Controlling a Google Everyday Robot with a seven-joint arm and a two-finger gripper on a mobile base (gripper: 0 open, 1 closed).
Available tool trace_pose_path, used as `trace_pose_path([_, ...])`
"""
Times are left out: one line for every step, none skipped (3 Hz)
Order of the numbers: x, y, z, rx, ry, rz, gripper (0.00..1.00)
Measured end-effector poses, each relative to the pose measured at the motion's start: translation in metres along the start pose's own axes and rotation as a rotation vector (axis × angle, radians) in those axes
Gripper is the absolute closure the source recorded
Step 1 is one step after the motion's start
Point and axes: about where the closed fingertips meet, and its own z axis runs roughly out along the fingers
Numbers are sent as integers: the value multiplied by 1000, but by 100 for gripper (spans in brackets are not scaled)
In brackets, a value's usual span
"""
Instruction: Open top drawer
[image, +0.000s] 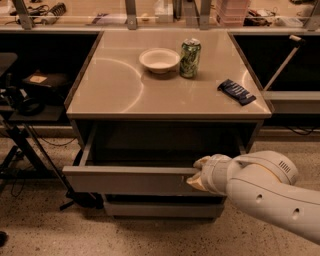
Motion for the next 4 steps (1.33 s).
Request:
trace_pose_path([7,8,-8,3,4,9,100])
trace_pose_path([6,8,-11,3,4,10,100])
trace_pose_path([11,14,-17,5,8,18,100])
trace_pose_path([10,14,-18,5,8,18,100])
